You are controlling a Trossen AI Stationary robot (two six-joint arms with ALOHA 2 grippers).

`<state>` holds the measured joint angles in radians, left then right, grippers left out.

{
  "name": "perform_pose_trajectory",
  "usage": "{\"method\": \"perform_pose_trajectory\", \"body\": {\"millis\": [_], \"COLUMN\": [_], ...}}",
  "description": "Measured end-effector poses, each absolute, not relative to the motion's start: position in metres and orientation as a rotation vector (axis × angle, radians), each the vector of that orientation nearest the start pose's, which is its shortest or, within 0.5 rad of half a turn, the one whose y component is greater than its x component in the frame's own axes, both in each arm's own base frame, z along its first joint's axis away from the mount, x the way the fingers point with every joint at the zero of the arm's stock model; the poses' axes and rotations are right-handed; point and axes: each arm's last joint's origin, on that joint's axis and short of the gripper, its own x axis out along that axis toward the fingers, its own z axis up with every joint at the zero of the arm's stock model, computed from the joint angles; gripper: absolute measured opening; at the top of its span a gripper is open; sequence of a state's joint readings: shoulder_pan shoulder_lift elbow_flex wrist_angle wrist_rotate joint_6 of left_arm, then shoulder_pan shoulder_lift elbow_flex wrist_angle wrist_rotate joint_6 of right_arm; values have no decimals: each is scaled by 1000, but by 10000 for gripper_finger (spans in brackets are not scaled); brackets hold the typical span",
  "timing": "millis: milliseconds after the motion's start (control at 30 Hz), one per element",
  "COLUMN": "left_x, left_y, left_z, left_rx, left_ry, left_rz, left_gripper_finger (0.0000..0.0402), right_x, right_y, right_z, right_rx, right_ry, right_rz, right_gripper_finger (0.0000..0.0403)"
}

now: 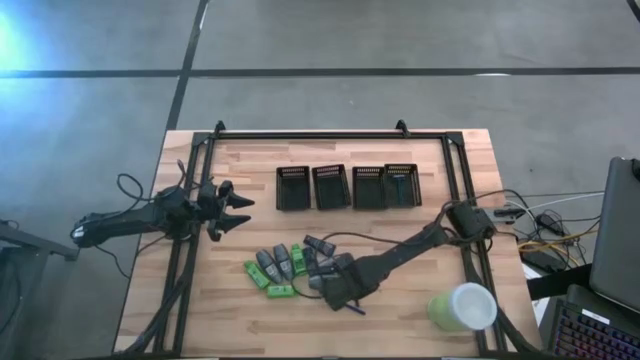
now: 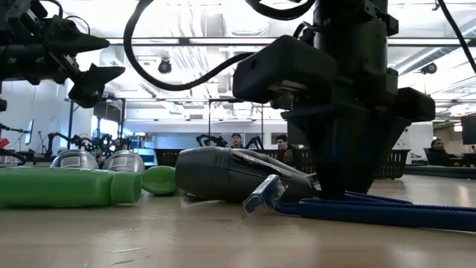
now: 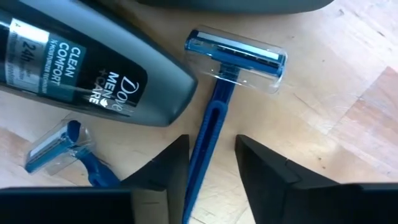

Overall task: Pick & Place Travel size toiletries
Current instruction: Put the razor into the right black basket

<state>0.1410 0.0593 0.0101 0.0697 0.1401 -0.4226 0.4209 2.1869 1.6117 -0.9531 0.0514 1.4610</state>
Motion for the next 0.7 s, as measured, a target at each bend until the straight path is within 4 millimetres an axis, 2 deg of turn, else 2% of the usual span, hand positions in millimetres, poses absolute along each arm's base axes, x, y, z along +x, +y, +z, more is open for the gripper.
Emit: {"method": "perform_pose_trajectory", "body": {"millis": [367, 700], "left_x": [100, 100], "left_y": [10, 10], "left_z": [169, 169], "left_rx": [-420, -420], "left_ry": [-20, -20], "left_rz": [-4, -4], "left_gripper_finger": [268, 268], "right_x": [375, 371], "right_y": [172, 170], "right_z": [138, 147], "right_rx": [776, 799], "right_ry": [1350, 1309], "right_rz": [-791, -848], "right_gripper_finger": [29, 24]}}
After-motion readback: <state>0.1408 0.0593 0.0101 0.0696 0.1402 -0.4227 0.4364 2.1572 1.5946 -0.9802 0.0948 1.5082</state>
